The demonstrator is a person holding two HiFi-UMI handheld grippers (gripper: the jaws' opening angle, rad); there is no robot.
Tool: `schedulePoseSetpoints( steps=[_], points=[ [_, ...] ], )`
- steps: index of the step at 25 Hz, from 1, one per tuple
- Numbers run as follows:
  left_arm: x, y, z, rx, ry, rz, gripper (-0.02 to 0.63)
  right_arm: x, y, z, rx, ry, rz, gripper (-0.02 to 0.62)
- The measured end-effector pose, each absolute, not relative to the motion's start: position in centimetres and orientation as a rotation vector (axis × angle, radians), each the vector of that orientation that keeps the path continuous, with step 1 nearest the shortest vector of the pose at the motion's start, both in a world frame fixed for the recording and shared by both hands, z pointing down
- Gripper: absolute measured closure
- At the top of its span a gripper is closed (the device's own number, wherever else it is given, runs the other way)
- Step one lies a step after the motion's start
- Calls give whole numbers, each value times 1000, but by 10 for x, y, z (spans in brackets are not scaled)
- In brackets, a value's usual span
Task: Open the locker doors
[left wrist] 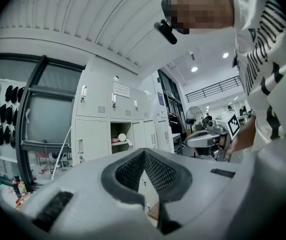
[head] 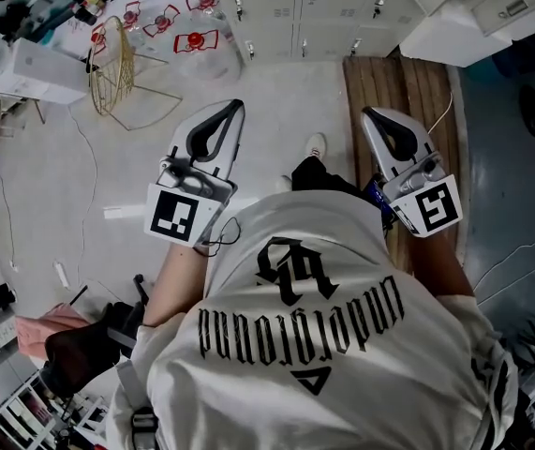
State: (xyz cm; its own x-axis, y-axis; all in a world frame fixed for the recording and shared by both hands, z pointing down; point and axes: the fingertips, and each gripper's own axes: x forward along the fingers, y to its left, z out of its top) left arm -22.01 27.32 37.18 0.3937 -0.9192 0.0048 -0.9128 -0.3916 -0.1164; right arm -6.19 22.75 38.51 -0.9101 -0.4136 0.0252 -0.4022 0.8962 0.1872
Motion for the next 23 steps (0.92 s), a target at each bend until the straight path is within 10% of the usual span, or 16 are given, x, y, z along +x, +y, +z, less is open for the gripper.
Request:
schedulePoseSetpoints(
  steps=[23],
  points=[
    [-236,266,366,-2533,1691,-58,600,-74,218,382,669,-2987,-290,591]
  ],
)
